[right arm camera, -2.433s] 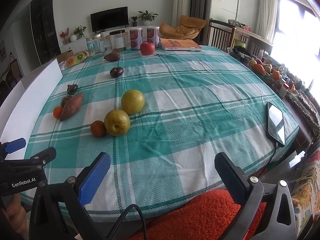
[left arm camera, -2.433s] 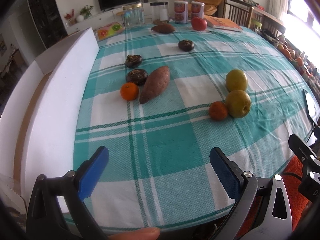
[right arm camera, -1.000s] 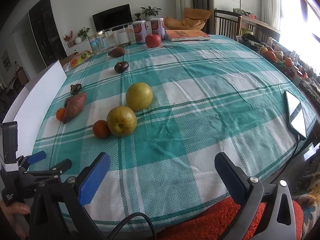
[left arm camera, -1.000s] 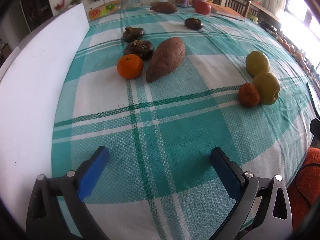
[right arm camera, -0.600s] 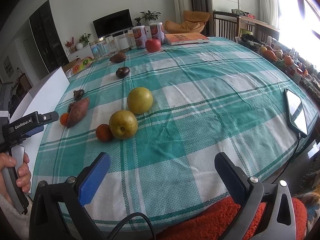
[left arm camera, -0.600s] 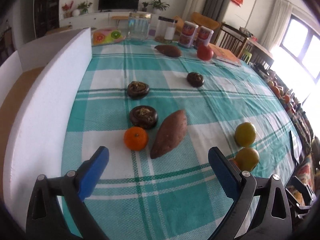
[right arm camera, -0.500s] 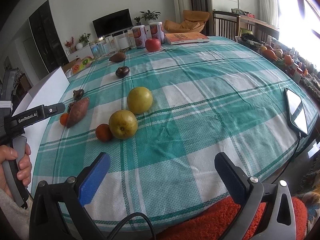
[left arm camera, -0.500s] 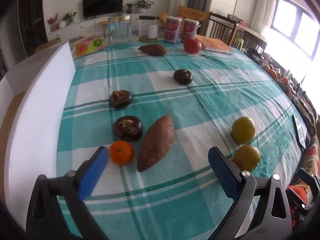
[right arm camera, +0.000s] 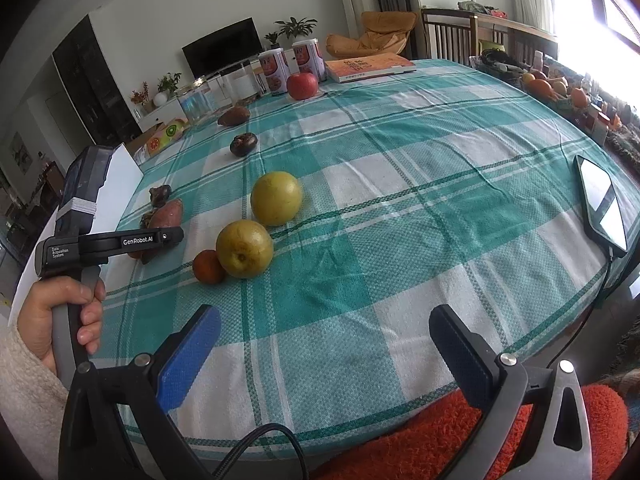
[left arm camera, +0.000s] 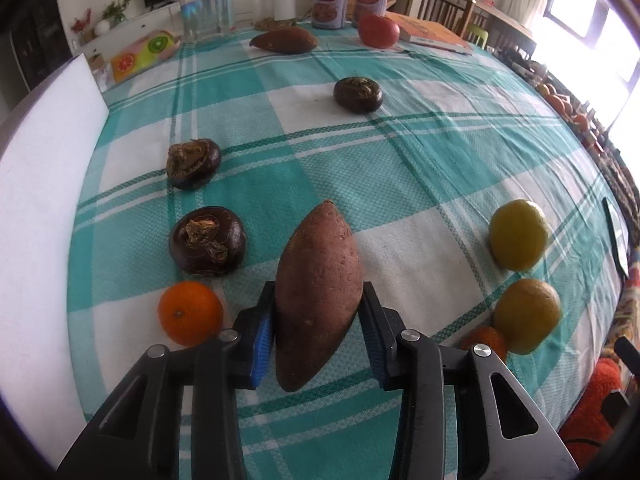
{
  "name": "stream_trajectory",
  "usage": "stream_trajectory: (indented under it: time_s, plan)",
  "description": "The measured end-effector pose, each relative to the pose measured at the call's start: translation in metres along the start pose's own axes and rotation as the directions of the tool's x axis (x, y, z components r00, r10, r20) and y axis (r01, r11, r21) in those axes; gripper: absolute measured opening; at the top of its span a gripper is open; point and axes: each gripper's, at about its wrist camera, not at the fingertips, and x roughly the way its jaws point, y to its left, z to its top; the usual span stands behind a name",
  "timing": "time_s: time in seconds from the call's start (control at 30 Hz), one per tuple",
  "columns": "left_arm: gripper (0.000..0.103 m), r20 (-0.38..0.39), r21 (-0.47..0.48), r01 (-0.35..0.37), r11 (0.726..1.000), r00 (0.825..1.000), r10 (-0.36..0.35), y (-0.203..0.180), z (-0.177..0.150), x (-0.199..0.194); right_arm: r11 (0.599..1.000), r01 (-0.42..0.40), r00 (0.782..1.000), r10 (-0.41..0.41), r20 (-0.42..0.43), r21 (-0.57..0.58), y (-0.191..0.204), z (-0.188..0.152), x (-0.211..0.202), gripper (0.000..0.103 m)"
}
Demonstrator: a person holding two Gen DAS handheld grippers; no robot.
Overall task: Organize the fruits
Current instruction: 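Close the left tool around the sweet potato and lift it, then grasp a yellow pear with the right tool while the left tool holds the sweet potato, then carry both fruits over the white box and open both tools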
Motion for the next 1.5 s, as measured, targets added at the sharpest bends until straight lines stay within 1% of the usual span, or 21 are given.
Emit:
stream_trajectory:
  time_s: [0.17,0.23,0.3,0.37,0.47,0.53,0.6,0.67,0.73,0.77,0.83,0.9,1.0,1.03,1.1,1.2,1.3,1.33,1.37,1.4,1.5]
  plan:
    - [0.04,0.032,-0.067,0.145,0.987,0.989,-0.143,0.004,-0.029,-0.039,0.996,-0.059,0.996,0.063,-0.063,0.067,-0.018,0.026,0.013,0.103]
    - [0.04,0.052,-0.082,0.168,0.982,0.985,-0.164,0.008,-0.042,-0.057,0.985,-0.16,0.977,0.167,-0.134,0.061,-0.011,0.034,0.021,0.093]
    - [0.04,0.068,-0.092,0.186,0.978,0.981,-0.18,0.011,-0.052,-0.072,0.965,-0.261,0.946,0.263,-0.191,0.037,0.005,0.036,0.029,0.075]
    - [0.04,0.077,-0.101,0.202,0.974,0.978,-0.194,0.015,-0.061,-0.086,0.969,-0.243,0.952,0.246,-0.179,0.039,0.009,0.045,0.037,0.065]
    - [0.04,0.096,-0.105,0.205,0.973,0.976,-0.195,0.018,-0.071,-0.103,0.962,-0.212,0.959,0.238,-0.155,0.171,-0.01,0.077,0.061,0.065]
    - [0.04,0.115,-0.113,0.217,0.97,0.972,-0.204,0.02,-0.074,-0.113,0.955,-0.217,0.944,0.258,-0.205,0.201,-0.008,0.099,0.086,0.065]
    - [0.04,0.137,-0.12,0.234,0.965,0.966,-0.217,0.022,-0.074,-0.123,0.962,-0.208,0.931,0.249,-0.266,0.174,0.006,0.114,0.11,0.065]
    - [0.04,0.163,-0.123,0.248,0.961,0.96,-0.227,0.025,-0.074,-0.134,0.977,-0.169,0.923,0.204,-0.326,0.132,0.02,0.12,0.131,0.065]
    - [0.04,0.188,-0.132,0.266,0.955,0.953,-0.239,0.032,-0.072,-0.147,0.986,-0.128,0.92,0.158,-0.359,0.106,0.028,0.121,0.147,0.052]
    - [0.04,0.203,-0.141,0.275,0.951,0.948,-0.244,0.037,-0.071,-0.155,0.987,-0.123,0.927,0.152,-0.344,0.105,0.028,0.123,0.149,0.051]
    - [0.04,0.234,-0.166,0.284,0.944,0.942,-0.242,0.055,-0.072,-0.172,0.991,-0.1,0.938,0.124,-0.324,0.091,0.028,0.129,0.148,0.051]
    - [0.04,0.271,-0.201,0.266,0.943,0.94,-0.207,0.079,-0.073,-0.191,0.987,-0.12,0.948,0.145,-0.282,0.103,0.03,0.137,0.135,0.051]
    - [0.04,0.308,-0.275,0.147,0.95,0.95,-0.057,0.123,-0.08,-0.216,0.971,-0.233,0.945,0.237,-0.226,0.041,0.066,0.149,0.097,0.051]
    - [0.04,0.307,-0.306,0.095,0.947,0.952,0.004,0.139,-0.084,-0.22,0.96,-0.281,0.935,0.276,-0.221,0.01,0.086,0.149,0.086,0.051]
    - [0.04,0.271,-0.383,-0.001,0.924,0.956,0.113,0.17,-0.094,-0.218,0.917,-0.395,0.897,0.373,-0.237,-0.048,0.137,0.145,0.067,0.051]
    - [0.04,0.193,-0.477,-0.095,0.874,0.959,0.21,0.206,-0.114,-0.204,0.817,-0.56,0.807,0.498,-0.319,-0.141,0.225,0.116,0.051,0.051]
    - [0.04,0.129,-0.522,-0.144,0.84,0.961,0.245,0.224,-0.131,-0.192,0.701,-0.678,0.712,0.55,-0.437,-0.222,0.307,0.072,0.045,0.051]
    - [0.04,0.114,-0.531,-0.151,0.834,0.962,0.247,0.227,-0.135,-0.189,0.666,-0.704,0.688,0.552,-0.471,-0.248,0.331,0.056,0.044,0.051]
    - [0.04,0.102,-0.536,-0.158,0.829,0.963,0.25,0.23,-0.139,-0.187,0.638,-0.717,0.677,0.542,-0.497,-0.281,0.351,0.041,0.043,0.051]
    - [0.04,0.093,-0.541,-0.166,0.824,0.963,0.255,0.232,-0.143,-0.186,0.615,-0.72,0.677,0.523,-0.518,-0.32,0.369,0.027,0.045,0.051]
    - [0.041,0.079,-0.558,-0.183,0.809,0.959,0.271,0.238,-0.15,-0.185,0.582,-0.706,0.696,0.466,-0.546,-0.404,0.402,-0.008,0.052,0.051]
